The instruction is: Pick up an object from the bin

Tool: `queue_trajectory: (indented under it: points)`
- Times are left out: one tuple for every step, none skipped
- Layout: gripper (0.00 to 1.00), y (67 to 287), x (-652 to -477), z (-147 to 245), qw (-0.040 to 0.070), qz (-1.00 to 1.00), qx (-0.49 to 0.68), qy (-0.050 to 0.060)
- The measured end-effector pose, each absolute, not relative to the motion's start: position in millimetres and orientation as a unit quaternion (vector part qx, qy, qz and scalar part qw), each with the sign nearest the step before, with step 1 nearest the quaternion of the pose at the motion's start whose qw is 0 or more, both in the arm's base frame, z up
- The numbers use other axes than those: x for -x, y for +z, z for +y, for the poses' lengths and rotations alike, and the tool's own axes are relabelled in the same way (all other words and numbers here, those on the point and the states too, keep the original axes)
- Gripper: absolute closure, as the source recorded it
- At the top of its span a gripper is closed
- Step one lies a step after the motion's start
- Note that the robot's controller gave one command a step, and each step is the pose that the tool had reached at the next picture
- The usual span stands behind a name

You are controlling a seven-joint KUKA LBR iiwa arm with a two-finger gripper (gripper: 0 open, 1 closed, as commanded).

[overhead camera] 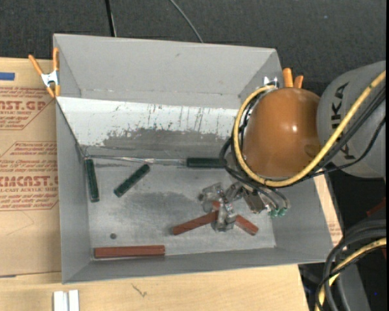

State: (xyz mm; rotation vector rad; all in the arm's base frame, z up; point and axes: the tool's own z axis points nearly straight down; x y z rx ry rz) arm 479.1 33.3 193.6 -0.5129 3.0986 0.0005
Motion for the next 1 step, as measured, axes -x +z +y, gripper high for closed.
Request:
queue_trajectory:
  points:
    - [1.00, 223.5, -480.1, 35.0, -0.004, 0.970, 0.245, 0.001]
